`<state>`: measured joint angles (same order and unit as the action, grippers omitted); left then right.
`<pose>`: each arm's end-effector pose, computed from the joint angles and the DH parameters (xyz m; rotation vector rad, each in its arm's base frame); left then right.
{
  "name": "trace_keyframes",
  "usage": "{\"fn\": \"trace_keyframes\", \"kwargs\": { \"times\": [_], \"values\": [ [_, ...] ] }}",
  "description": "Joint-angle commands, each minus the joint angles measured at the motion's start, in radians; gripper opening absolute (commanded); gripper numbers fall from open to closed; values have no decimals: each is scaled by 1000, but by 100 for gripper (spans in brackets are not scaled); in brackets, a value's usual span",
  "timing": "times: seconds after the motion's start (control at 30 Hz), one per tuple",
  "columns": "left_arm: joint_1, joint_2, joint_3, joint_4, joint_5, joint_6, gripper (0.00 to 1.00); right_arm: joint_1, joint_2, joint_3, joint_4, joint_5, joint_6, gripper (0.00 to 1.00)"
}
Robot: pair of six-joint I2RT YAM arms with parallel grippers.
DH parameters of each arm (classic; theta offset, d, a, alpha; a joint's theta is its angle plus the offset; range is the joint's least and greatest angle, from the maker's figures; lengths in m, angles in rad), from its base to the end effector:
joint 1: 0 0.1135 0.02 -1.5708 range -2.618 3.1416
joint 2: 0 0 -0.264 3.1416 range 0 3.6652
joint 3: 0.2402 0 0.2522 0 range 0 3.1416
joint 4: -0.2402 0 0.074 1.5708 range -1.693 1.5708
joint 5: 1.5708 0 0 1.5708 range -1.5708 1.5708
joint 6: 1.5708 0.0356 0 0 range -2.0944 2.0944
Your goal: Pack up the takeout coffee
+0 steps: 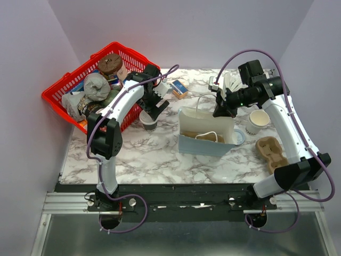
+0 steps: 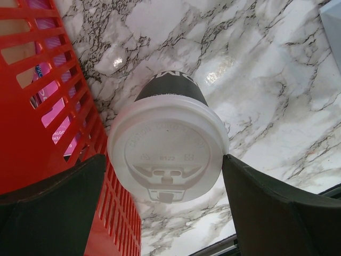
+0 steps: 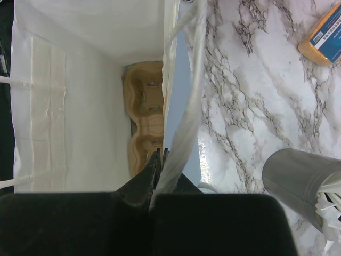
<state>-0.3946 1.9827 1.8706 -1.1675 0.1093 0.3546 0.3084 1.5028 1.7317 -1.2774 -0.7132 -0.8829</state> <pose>0.3744 -0.1601 0.2829 1.0635 2.6424 -0.1641 0.2572 0.1064 0.4034 -1.5254 1.8300 0.6674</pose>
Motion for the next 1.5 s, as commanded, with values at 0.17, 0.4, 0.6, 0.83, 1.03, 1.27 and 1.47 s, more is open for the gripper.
{"fn": "trace_keyframes", "kwargs": {
  "times": [0.17, 0.4, 0.6, 0.83, 1.03, 1.27, 1.47],
  "values": [
    [2, 28, 5, -6, 27, -3, 94, 1, -3, -1, 1, 4, 7, 1],
    [3, 50, 15, -24, 41, -2, 92, 3, -3, -1, 3, 6, 7, 1],
    [5, 48, 13, -46, 62, 4, 83, 3, -9, -6, 4, 8, 9, 0],
    [3, -16, 25, -72, 93, 7, 76, 3, -30, -3, 12, 23, 25, 1],
    [2, -123, 13, -64, 171, 30, 73, 3, -59, -17, 72, 92, 36, 1],
    [2, -333, -163, 46, 326, 41, 49, 1, -87, -1, 170, 138, 73, 0],
    [2, -473, -309, 153, 435, -14, 0, 33, -167, -90, 290, 179, 73, 1]
  ]
}}
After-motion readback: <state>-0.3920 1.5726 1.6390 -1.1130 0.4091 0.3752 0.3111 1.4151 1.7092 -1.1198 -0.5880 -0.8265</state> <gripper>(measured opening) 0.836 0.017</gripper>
